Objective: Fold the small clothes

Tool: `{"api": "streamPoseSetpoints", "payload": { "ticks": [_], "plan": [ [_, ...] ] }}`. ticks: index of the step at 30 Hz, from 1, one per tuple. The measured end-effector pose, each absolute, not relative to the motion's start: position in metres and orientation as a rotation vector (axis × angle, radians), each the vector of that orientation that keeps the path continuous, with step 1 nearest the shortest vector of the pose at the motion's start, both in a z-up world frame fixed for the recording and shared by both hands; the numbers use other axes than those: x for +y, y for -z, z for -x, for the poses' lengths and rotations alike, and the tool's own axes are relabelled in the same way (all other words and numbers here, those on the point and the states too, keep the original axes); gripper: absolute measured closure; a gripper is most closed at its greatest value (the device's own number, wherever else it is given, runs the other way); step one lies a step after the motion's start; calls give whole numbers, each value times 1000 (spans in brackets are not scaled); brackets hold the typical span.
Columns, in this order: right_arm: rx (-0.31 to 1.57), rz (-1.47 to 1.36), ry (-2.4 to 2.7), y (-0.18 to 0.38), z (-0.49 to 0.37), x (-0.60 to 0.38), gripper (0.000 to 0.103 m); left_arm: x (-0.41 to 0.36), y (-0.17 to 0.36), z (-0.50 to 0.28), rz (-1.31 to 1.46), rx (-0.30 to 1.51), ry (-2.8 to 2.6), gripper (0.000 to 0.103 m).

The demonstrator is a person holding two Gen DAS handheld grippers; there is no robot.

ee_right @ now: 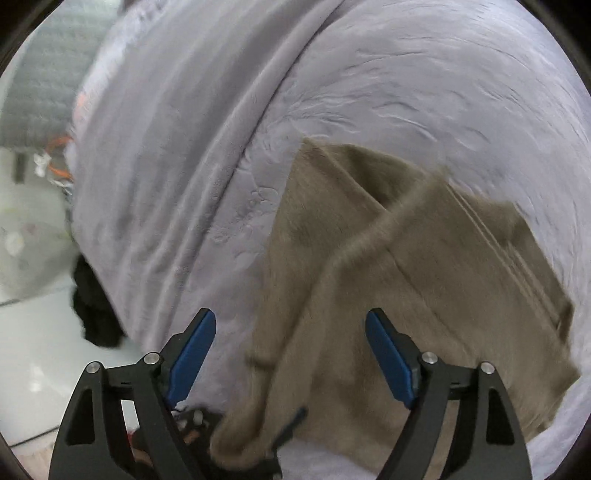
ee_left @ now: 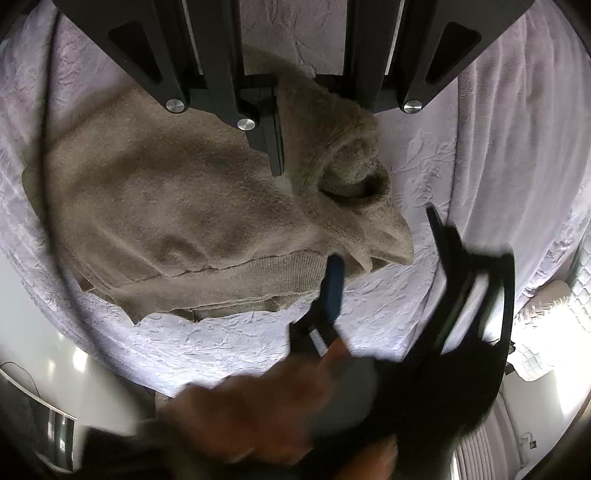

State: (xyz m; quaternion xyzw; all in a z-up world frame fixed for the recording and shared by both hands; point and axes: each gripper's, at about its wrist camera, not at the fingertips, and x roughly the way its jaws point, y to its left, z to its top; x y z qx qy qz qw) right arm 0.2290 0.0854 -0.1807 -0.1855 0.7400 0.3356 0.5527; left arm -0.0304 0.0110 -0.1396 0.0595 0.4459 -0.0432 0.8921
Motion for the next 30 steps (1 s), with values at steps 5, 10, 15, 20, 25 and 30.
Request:
{"api": "streamPoseSetpoints", "payload": {
  "ticks": [5,10,15,20,25,30],
  "plan": [
    [1759,623,-749,211,-222,110,17,10,140,29,-130,922,89,91],
    [1724,611,-673,224,-229,94,87,8,132,29,-124,922,106,91],
    [1677,243,-756,185,-244,30,88,-8,103,30,-105,871,181,91],
    [1554,-67,-830,137,-250,-53,88,-49,66,32,-139,803,278,91],
    [1393,-286,-793,99,-239,-161,88,-109,45,33,-206,763,411,91],
    [1275,-449,-707,87,-218,-267,88,-176,49,39,-254,766,537,91]
  ]
}}
